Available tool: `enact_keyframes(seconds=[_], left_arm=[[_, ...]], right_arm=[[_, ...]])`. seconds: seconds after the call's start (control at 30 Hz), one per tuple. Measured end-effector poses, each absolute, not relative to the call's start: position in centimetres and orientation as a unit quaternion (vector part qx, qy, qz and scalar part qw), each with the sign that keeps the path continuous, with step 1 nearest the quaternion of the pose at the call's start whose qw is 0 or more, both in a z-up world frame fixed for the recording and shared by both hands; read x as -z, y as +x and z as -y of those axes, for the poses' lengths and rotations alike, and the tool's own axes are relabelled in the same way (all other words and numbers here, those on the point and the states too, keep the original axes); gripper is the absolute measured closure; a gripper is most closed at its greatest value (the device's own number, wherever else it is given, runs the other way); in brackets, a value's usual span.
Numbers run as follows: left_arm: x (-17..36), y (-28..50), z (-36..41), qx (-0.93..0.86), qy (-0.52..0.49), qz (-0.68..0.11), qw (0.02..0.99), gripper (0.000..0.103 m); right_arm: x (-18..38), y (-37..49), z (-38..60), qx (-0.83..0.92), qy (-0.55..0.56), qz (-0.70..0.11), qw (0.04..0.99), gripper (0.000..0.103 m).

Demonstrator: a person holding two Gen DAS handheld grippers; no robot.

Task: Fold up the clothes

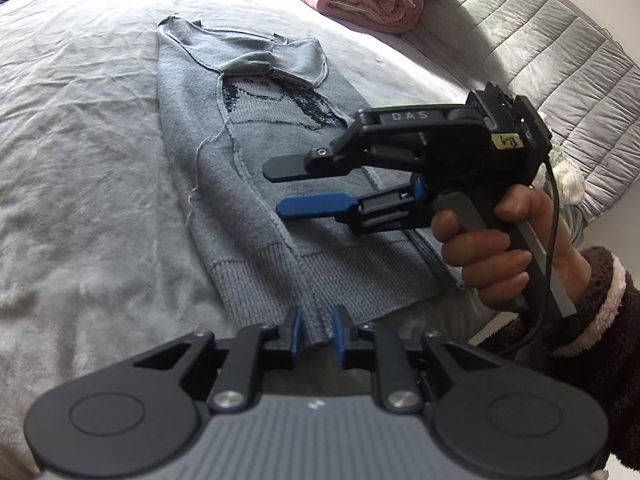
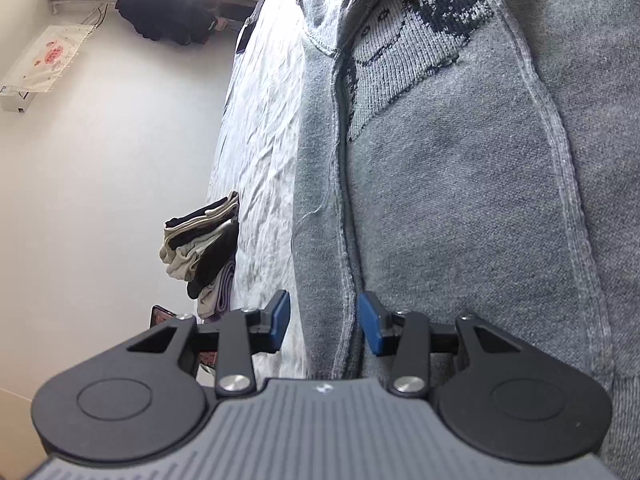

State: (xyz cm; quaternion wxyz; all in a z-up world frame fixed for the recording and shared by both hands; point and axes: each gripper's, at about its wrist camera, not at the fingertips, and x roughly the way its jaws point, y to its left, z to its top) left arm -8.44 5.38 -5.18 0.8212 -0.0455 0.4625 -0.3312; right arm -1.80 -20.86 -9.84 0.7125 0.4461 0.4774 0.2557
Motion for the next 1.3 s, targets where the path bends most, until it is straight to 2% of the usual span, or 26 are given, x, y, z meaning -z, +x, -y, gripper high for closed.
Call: enact_keyframes(seconds=[0.1,0.27,0.33,0.53,0.57,0.8,0.83,0.93,0.97,1.1,1.13,1.17,1.2,1.3], left_arm=[[4.5,-7.7,-6.0,0.319,-0.052,-0.447,0.834,0.083],[4.3,-6.0,-6.4,0.289,-0.052,-0.428,0.855,0.084],[4.6,-5.2,-6.3,0.283,-0.059,-0.430,0.855,0.084],[5.5,-3.5,-5.6,0.286,-0.054,-0.441,0.849,0.084],[5.5,-3.3,-5.4,0.287,-0.050,-0.443,0.848,0.084],[5.2,-1.3,-4.5,0.294,-0.033,-0.433,0.852,0.084],[5.1,-1.0,-4.4,0.294,-0.029,-0.427,0.854,0.084],[5.7,-0.5,-4.2,0.298,-0.022,-0.413,0.861,0.084],[5.9,-0.3,-4.1,0.299,-0.020,-0.408,0.863,0.084],[7.4,0.3,-4.1,0.307,-0.029,-0.424,0.852,0.084],[7.8,0.4,-4.1,0.309,-0.028,-0.427,0.850,0.084],[8.1,0.4,-4.0,0.310,-0.026,-0.429,0.848,0.083],[8.1,0.4,-4.0,0.312,-0.026,-0.428,0.848,0.083],[7.7,0.2,-4.4,0.316,-0.034,-0.413,0.853,0.083]], right_arm=[[9.9,-1.5,20.0,-0.246,0.428,-0.479,0.726,0.067],[10.1,-1.2,18.6,-0.231,0.389,-0.473,0.756,0.095],[10.0,-1.3,18.4,-0.225,0.375,-0.467,0.768,0.099],[6.9,-3.3,19.3,-0.208,0.317,-0.440,0.814,0.096],[6.9,-3.2,19.5,-0.209,0.313,-0.442,0.814,0.087],[7.7,-0.7,20.3,-0.200,0.358,-0.435,0.802,0.085],[7.8,-0.4,20.4,-0.199,0.360,-0.433,0.802,0.083],[8.0,0.9,20.1,-0.191,0.360,-0.425,0.808,0.064],[8.1,1.4,19.8,-0.190,0.358,-0.423,0.810,0.064],[8.6,2.9,18.7,-0.194,0.348,-0.415,0.818,0.064],[8.7,3.2,18.4,-0.196,0.343,-0.413,0.820,0.068],[8.8,3.4,18.1,-0.194,0.337,-0.411,0.824,0.087],[8.8,3.3,17.8,-0.183,0.328,-0.409,0.831,0.100],[8.2,2.9,17.3,-0.155,0.303,-0.400,0.851,0.098]])
